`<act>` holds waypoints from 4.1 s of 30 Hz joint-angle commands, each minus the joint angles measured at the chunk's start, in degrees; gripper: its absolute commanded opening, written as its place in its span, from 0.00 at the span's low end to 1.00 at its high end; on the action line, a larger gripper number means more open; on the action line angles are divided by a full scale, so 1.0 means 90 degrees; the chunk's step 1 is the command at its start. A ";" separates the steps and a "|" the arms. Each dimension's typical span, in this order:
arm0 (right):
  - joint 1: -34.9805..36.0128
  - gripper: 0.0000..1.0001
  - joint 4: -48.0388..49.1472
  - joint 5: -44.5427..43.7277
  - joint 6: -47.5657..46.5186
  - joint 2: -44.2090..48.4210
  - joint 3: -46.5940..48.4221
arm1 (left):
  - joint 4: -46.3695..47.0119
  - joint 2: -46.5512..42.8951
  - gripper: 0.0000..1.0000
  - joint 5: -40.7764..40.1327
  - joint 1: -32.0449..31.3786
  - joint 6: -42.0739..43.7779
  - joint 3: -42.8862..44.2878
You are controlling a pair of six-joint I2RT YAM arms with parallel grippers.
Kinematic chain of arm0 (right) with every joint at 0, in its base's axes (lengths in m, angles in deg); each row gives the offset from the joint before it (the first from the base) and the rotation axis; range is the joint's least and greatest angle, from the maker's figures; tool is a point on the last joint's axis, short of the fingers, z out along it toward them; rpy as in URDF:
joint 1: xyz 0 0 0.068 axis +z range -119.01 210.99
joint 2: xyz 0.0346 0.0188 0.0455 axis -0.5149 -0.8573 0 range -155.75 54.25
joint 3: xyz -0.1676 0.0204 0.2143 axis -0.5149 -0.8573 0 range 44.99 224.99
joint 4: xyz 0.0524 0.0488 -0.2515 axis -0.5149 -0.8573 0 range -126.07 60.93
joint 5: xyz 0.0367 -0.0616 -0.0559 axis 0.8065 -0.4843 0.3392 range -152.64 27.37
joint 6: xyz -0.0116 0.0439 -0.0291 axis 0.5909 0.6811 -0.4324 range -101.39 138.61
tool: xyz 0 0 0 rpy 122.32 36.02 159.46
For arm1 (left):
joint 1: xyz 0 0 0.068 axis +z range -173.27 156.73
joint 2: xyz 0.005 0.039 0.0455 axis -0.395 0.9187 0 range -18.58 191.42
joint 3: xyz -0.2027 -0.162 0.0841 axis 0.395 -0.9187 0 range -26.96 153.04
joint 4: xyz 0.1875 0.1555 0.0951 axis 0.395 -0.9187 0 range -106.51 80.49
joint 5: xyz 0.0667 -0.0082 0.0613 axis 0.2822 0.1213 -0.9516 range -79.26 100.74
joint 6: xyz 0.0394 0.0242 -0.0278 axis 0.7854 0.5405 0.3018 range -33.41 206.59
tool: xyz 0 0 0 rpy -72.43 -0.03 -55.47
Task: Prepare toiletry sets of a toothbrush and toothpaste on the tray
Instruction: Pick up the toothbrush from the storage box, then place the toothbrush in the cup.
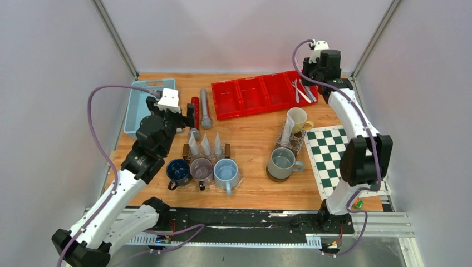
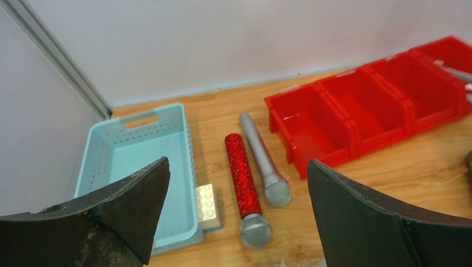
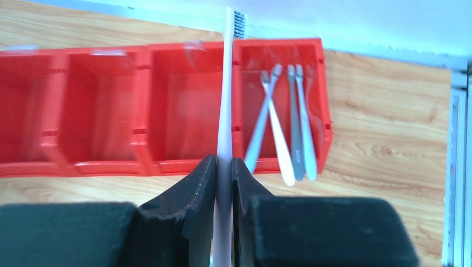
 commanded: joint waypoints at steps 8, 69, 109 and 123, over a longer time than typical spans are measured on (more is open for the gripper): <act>0.1625 0.00 0.2337 0.0057 0.0221 0.2381 -0.1945 | -0.1488 -0.0070 0.97 0.1127 0.0040 -0.1709 0.1789; 0.5978 0.00 0.6101 -0.0971 -0.1789 0.3123 -0.4656 | -0.0705 0.0595 0.36 0.3232 0.0898 -0.6001 0.1715; 0.5963 0.92 0.6330 -0.1831 -0.1626 0.3393 -0.4802 | -0.4084 -0.3300 0.00 -0.1117 0.0909 -0.3473 0.0283; 0.5907 0.94 0.6643 -0.2085 -0.1784 0.3592 -0.5008 | -0.4493 -0.3871 0.00 -0.1271 0.0909 -0.4816 -0.1103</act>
